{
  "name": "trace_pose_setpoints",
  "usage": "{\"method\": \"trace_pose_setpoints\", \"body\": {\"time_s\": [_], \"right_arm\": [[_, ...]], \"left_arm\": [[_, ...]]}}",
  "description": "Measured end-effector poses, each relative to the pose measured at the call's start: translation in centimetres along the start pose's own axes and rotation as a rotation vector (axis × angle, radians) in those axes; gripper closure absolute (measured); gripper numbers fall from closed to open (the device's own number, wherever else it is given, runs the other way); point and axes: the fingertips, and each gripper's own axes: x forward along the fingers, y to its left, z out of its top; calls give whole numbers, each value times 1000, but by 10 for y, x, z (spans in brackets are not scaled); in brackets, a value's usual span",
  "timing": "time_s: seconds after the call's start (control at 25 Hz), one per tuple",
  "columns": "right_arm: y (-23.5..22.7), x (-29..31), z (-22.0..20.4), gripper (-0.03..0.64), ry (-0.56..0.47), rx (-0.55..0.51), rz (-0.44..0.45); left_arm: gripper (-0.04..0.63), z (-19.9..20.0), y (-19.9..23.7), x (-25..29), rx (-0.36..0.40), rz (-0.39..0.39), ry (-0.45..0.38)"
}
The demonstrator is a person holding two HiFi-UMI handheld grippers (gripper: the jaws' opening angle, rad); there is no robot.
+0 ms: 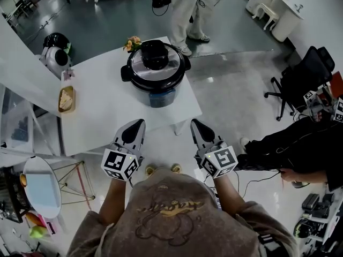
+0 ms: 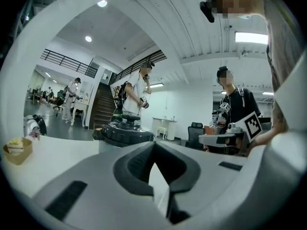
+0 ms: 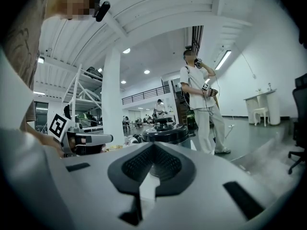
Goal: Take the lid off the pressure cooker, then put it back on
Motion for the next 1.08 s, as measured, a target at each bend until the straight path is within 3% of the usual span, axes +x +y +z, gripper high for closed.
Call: {"method": "trace_pose_setpoints", "body": {"time_s": [1.08], "right_arm": [[-8, 16, -3, 621, 16, 3, 10]], "left_arm": [[592, 0, 6, 8, -38, 19, 11]]}}
